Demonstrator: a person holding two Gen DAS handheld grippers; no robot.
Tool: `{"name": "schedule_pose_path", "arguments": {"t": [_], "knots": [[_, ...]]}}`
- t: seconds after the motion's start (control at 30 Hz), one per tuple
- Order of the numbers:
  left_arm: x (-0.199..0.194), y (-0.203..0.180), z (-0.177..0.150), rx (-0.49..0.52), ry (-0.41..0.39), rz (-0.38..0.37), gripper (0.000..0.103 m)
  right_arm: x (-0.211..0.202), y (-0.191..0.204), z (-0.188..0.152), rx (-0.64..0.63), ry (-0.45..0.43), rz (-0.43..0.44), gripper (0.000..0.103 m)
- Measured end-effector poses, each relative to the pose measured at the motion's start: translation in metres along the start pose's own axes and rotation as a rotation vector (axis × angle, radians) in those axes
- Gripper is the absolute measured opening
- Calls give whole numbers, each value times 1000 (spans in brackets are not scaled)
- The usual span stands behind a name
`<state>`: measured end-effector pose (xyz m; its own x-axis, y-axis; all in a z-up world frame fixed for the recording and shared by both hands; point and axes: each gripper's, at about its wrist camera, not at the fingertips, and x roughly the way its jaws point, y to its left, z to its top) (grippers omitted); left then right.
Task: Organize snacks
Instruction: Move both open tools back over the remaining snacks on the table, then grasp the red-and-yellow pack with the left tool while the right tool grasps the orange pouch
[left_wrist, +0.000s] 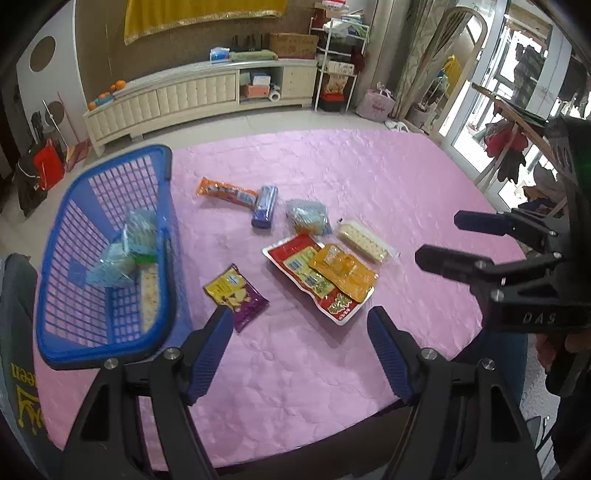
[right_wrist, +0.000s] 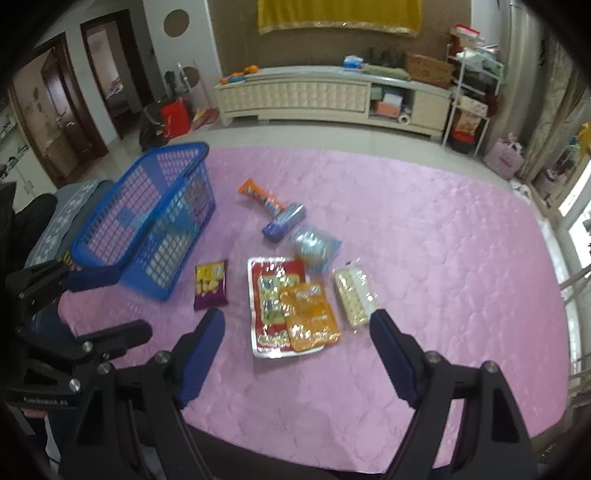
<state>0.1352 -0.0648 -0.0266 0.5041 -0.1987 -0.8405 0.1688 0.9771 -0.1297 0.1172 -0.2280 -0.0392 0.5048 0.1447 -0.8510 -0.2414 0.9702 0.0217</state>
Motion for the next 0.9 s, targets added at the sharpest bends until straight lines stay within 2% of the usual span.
{"name": "schedule_pose_path", "arguments": {"t": [0.23, 0.4, 0.53, 0.73, 0.9], "knots": [[31, -5, -7, -28, 29, -34, 73, 28, -10, -19, -41, 49, 60, 84], [56, -9, -10, -22, 67, -20, 73, 50, -17, -27, -54, 66, 23, 84], [74, -12, -12, 4, 79, -1, 73, 71, -27, -27, -11, 137, 83, 84], [105, -5, -5, -31, 131, -10, 72, 93, -31, -27, -47, 140, 19, 84], [132, 4, 5, -81, 179, -32, 61, 112, -40, -27, -41, 160, 16, 84]]}}
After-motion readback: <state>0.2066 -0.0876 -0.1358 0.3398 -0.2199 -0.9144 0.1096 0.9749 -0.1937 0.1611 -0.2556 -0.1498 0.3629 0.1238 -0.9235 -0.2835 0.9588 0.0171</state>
